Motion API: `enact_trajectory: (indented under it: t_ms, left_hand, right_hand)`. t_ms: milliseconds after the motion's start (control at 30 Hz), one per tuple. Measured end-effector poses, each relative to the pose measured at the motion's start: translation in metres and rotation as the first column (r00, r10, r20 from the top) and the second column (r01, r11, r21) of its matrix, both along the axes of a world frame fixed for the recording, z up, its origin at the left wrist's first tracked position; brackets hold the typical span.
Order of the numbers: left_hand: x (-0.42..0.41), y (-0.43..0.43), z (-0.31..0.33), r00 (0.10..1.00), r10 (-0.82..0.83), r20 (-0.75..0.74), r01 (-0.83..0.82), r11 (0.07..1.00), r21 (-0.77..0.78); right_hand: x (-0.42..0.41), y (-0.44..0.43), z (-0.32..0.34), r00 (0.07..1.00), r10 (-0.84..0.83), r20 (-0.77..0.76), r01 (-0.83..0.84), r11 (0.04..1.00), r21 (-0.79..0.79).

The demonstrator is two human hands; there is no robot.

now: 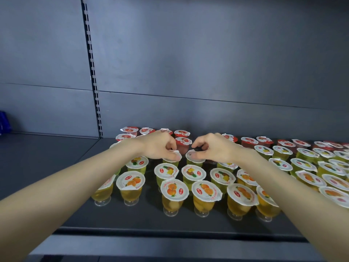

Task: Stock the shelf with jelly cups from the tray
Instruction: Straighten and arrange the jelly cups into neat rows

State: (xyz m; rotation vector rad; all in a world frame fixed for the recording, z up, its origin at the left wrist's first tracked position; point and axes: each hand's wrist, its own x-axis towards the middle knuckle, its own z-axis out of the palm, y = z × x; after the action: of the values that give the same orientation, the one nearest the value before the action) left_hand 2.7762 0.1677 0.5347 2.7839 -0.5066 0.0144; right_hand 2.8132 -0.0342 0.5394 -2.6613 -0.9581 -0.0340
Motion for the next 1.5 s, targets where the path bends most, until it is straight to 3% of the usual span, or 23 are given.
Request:
enact_trajectory:
  t_ms: [300, 1000, 1500]
  left_hand:
    - [0.006, -0.002, -0.003, 0.999, 0.023, -0.024, -0.023, 1.000, 0.015]
    - [0.016, 0.027, -0.016, 0.997, 0.018, 0.073, -0.009, 0.993, -0.119]
    - [0.013, 0.024, -0.014, 0.996, 0.052, 0.071, -0.046, 0.996, -0.083]
  right_hand:
    - [0.001, 0.007, -0.004, 0.998, 0.027, -0.063, -0.028, 1.000, -0.011]
    - [0.014, 0.029, -0.014, 1.000, 0.012, 0.012, -0.012, 0.999, 0.042]
    - [0.011, 0.027, -0.012, 1.000, -0.002, -0.009, 0.002, 0.999, 0.040]
